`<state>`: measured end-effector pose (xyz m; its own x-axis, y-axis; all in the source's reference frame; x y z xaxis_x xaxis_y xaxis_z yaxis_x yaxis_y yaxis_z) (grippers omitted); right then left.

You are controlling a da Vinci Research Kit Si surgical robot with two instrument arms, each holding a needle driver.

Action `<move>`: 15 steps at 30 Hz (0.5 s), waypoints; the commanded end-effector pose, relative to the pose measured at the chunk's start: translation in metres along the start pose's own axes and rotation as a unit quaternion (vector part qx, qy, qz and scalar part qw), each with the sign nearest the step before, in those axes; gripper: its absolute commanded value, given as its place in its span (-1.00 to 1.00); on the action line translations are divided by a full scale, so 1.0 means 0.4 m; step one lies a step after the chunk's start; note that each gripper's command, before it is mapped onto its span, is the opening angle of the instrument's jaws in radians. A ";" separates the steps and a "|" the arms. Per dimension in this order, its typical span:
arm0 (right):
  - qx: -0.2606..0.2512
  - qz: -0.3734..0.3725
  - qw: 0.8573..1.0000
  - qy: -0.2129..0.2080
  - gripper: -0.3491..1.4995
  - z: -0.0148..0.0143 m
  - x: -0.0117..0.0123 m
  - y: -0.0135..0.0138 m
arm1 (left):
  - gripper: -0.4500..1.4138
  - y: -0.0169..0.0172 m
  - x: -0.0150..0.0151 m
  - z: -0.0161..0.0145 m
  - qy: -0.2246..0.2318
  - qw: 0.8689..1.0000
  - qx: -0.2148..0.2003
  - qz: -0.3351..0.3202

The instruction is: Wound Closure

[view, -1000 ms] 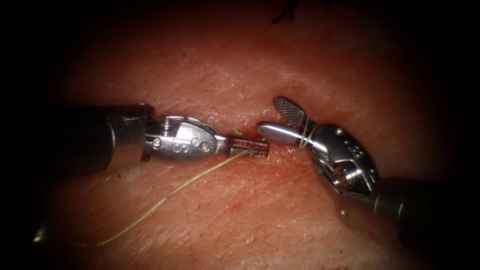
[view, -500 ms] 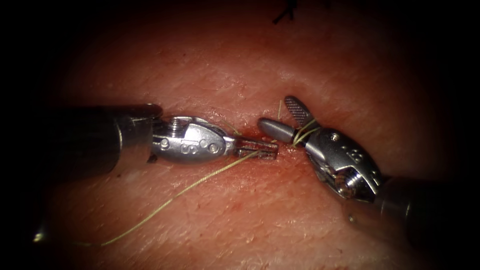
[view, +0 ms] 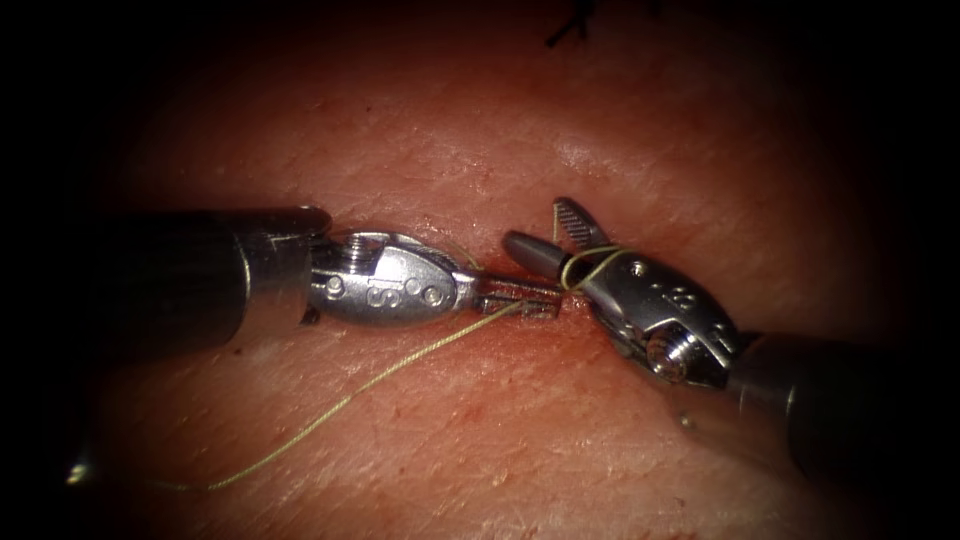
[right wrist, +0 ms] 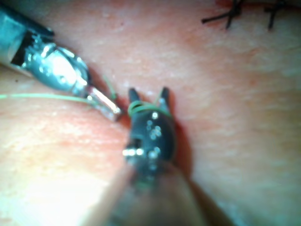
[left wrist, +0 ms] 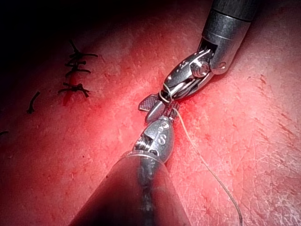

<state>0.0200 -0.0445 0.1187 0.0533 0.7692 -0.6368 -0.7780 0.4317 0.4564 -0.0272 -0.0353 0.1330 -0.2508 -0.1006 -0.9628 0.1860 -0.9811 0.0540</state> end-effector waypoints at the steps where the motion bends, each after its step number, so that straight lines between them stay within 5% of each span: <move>1: -0.001 -0.001 1.000 -0.001 -0.09 0.0030 -0.0006 -0.0001 | -1.00 -0.0003 -0.0010 0.0013 0.001 1.000 0.000 0.001; 4: -0.003 -0.003 1.000 -0.006 -0.15 0.0043 -0.0010 0.0003 | -1.00 -0.0001 -0.0010 0.0010 0.001 1.000 -0.001 0.001; 8: 0.003 -0.005 1.000 -0.013 -1.00 0.0038 -0.0019 -0.0006 | -1.00 0.0000 -0.0010 0.0006 0.001 1.000 -0.001 0.001; 15: -0.004 -0.005 1.000 -0.011 -1.00 -0.0003 -0.0024 -0.0019 | -1.00 -0.0009 -0.0013 -0.0007 0.003 1.000 -0.002 0.001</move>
<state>0.0198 -0.0457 0.1181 0.0686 0.7735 -0.6301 -0.7832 0.4330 0.4462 -0.0260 -0.0344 0.1328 -0.2498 -0.0987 -0.9633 0.1857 -0.9812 0.0524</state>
